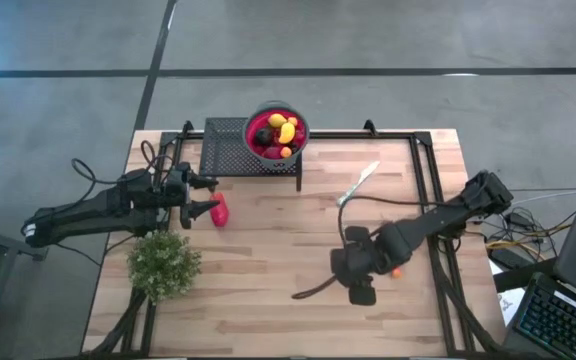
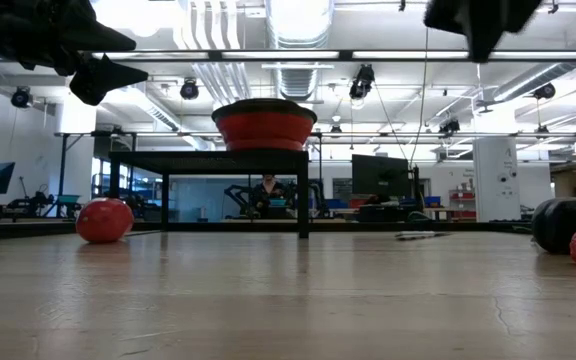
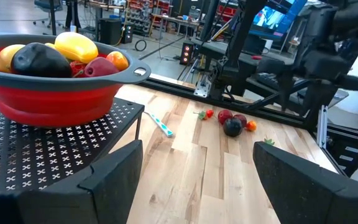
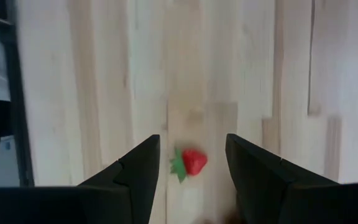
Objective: Pick & Place Fruit
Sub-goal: Put the red strawberry into the red gray strainer bowl on the shelf
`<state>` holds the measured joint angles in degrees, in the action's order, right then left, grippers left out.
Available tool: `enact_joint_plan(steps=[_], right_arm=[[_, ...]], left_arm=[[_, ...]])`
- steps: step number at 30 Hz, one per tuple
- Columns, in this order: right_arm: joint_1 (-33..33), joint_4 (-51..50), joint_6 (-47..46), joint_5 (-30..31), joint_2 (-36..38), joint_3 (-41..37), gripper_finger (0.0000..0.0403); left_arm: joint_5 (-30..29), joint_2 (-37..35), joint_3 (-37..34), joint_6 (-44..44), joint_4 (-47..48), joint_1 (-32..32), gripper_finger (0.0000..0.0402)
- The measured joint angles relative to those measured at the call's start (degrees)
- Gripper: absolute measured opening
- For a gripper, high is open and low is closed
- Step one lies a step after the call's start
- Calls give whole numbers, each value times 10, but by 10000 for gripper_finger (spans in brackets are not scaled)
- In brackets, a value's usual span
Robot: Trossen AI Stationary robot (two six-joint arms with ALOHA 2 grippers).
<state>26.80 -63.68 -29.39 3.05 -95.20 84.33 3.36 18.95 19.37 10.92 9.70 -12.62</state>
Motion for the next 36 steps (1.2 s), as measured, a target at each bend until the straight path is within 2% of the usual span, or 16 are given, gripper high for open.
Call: enact_joint_plan(steps=[10,19,30,36], right_arm=[[31,-15,-70,2,-1,-67,205],[41,27,-102,-11,-3,-149,215],[41,162,-94,-18,-3,-230,236],[41,196,-96,-18,-3,-275,249]], left_arm=[[0,0,0,0,0,0,312],[0,0,0,0,0,0,312],[0,0,0,0,0,0,312],[0,0,0,0,0,0,312]])
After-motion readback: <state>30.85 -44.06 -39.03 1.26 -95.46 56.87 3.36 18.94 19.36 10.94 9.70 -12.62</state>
